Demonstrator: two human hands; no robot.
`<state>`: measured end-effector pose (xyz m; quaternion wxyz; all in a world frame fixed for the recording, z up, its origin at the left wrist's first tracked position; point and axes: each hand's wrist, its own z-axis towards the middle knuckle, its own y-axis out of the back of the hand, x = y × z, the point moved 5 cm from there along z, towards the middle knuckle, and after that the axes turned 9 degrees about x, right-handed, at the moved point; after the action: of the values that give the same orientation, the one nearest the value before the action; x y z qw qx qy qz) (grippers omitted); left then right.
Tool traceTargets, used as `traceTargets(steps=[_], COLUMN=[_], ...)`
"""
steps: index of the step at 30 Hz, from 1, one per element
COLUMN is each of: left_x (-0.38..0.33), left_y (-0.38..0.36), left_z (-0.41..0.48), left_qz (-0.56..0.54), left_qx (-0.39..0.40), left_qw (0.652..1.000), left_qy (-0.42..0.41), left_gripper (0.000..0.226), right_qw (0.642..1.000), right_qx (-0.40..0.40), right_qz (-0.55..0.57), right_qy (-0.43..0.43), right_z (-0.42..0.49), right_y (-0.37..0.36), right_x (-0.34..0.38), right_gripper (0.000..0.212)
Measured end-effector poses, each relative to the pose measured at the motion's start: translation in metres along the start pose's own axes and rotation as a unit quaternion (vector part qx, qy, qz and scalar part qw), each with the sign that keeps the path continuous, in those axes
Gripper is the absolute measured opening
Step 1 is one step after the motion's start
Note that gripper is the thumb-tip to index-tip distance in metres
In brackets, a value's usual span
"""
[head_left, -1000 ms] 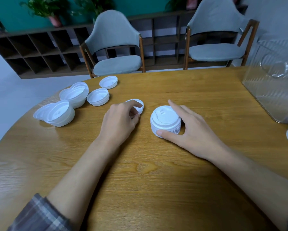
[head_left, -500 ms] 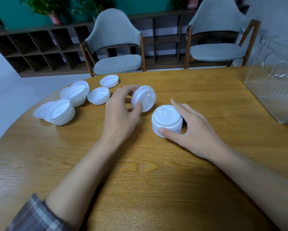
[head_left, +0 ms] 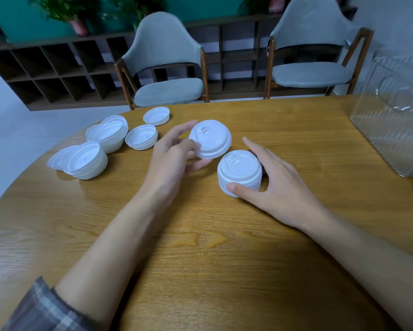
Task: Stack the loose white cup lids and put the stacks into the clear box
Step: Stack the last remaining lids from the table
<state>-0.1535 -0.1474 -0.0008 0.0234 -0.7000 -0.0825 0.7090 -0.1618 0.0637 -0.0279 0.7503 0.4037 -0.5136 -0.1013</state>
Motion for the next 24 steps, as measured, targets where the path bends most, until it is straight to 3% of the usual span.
traceTargets(steps=[3,7,12,24], left_x=[0.001,0.005,0.007,0.007], left_y=[-0.009,-0.013,-0.019,-0.019], left_z=[-0.002,-0.002,-0.007,-0.007], left_qz=[-0.001,0.218,0.338,0.382], left_qx=[0.058,0.07,0.091,0.137], left_qw=[0.998,0.973,0.935,0.91], left_qy=[0.023,-0.028,-0.054,-0.085], left_gripper=[0.039,0.029,0.025,0.04], right_qw=[1.0,1.0,1.0,1.0], right_qx=[0.0,-0.004,-0.003,0.024], right_qz=[0.0,0.004,0.007,0.008], right_qy=[0.003,0.008,0.009,-0.001], right_z=[0.0,0.001,0.001,0.001], right_y=[0.0,-0.001,-0.001,-0.003], right_x=[0.0,-0.001,-0.003,-0.005], right_gripper=[0.096,0.096,0.097,0.102])
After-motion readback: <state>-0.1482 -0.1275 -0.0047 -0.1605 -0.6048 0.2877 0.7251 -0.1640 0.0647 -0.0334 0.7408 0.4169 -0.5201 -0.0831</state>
